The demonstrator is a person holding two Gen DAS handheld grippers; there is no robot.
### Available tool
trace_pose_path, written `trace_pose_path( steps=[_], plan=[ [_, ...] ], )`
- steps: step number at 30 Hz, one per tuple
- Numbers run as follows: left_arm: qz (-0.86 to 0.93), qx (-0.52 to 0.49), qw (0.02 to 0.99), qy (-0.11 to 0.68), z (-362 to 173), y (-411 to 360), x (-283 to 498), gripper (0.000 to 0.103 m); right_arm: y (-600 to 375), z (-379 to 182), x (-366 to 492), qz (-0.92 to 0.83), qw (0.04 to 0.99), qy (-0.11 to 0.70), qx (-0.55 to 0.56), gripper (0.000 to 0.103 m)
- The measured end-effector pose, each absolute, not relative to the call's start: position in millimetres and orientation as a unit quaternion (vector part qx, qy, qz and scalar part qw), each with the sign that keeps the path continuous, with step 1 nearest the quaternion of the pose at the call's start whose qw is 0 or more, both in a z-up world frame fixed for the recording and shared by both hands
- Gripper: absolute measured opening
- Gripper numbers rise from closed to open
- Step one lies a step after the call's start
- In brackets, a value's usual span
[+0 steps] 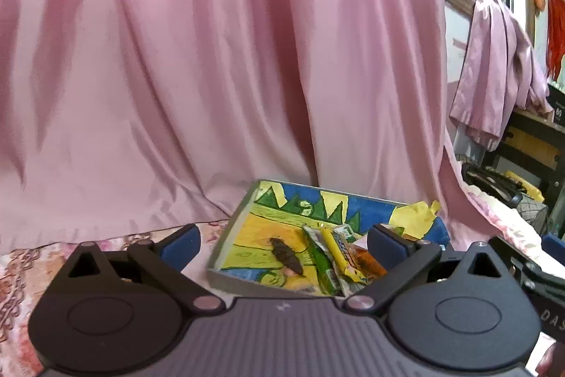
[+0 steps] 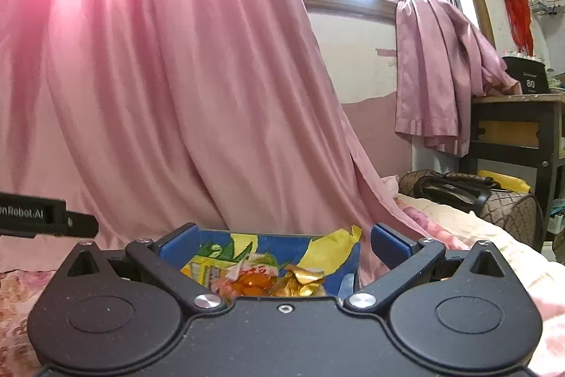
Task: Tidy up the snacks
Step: 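Open both tools over the tray and lift them away, then move the left tool to the granola bar while the right tool approaches the orange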
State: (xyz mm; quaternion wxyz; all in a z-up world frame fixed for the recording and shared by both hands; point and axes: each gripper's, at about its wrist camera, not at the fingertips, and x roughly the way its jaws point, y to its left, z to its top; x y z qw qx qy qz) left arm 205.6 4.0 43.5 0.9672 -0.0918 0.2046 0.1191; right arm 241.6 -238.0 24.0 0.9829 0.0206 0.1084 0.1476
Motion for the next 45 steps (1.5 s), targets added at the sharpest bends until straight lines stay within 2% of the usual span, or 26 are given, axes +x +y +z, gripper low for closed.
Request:
trace_pose_path(
  steps=[9, 19, 26, 45],
  plan=[
    [0.13, -0.096, 0.967, 0.196, 43.0, 15.6, 144.3, 0.102, -242.0, 30.3, 172.1, 0.138, 0.983, 0.117, 0.025, 0.102],
    [0.122, -0.073, 0.966, 0.217, 14.7, 13.7, 84.2, 0.103, -238.0, 18.5, 118.4, 0.121, 0.981, 0.15, 0.018, 0.102],
    [0.084, -0.025, 0.967, 0.239, 0.5, 6.6, 61.5, 0.103, -231.8, 9.1, 94.5, 0.106, 0.978, 0.18, 0.0, 0.102],
    [0.116, -0.06, 0.937, 0.325, -22.5, 39.8, 43.8, 0.102, -195.7, -11.8, 71.5, 0.171, 0.953, 0.247, -0.037, 0.102]
  ],
)
